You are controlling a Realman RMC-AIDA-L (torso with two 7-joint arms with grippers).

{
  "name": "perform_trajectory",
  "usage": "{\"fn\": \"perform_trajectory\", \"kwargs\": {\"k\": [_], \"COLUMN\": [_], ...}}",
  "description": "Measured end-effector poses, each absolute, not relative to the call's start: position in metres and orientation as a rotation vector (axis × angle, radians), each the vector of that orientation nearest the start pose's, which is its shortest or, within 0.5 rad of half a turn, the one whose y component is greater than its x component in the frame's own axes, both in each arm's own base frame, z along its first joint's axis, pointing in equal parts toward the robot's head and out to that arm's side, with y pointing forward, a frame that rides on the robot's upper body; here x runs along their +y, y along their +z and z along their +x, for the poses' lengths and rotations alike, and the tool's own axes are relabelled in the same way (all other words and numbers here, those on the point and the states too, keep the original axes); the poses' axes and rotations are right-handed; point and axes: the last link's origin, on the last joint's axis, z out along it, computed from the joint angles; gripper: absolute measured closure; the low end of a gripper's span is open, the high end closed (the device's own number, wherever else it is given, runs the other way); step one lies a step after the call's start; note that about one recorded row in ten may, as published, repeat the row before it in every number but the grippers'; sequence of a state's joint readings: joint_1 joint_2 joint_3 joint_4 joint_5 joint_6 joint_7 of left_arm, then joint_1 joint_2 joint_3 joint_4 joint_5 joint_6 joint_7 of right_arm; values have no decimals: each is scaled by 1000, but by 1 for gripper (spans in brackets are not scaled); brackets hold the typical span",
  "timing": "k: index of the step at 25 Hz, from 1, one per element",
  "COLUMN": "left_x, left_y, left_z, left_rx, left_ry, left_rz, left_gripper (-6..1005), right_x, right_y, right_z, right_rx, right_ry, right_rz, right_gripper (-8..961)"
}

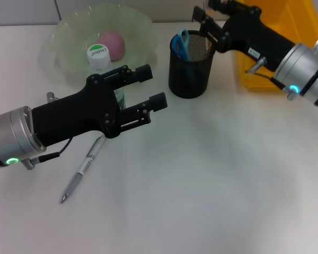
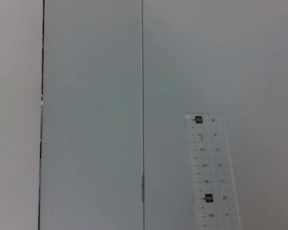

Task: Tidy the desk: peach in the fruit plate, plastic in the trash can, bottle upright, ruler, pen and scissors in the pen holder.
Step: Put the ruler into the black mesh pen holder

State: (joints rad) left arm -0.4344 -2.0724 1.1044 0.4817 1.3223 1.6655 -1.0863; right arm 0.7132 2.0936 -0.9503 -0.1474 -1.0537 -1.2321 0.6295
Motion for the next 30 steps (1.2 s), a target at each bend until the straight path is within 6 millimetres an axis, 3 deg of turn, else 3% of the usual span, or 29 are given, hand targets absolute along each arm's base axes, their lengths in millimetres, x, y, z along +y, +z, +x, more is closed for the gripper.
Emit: {"fn": "perform_trajectory", "kwargs": {"k": [9,21,30], "left_x": [296,307,314], "left_y": [-19,-22,-27], "left_z": [-225,-221,-217], "left_rx": [-370,-401,-443], "left_ry": [-1294,-1267,-1254], "left_rz": [-2593,-2581,-2594], "left_gripper": [339,343,346], "right_x": [395,395,396], "right_y": [-36,-42,-45], "right_z": [212,225,220], "right_rx": [288,351,343], "right_ry": [965,878,887], "right_rz": [-2163,-2161,-2175], "right_gripper": [553,534,520]}}
